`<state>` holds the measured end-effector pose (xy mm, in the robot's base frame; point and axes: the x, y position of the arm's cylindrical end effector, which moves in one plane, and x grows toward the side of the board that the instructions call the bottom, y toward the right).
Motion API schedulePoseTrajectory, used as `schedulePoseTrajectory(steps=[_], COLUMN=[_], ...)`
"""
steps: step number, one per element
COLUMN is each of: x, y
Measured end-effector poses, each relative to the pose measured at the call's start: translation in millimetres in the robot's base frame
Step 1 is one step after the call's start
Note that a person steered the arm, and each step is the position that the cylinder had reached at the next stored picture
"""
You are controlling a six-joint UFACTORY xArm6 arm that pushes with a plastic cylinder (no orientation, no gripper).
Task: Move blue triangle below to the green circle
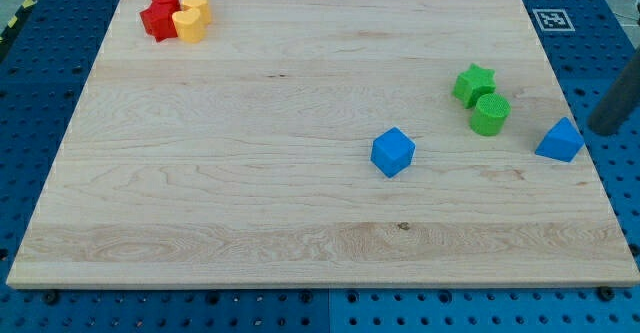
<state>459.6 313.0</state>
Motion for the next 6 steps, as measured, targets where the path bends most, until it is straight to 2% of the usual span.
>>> schedulePoseTrajectory(steps=[2,4,5,6], x=[16,46,48,30], y=[-63,-80,-81,-105])
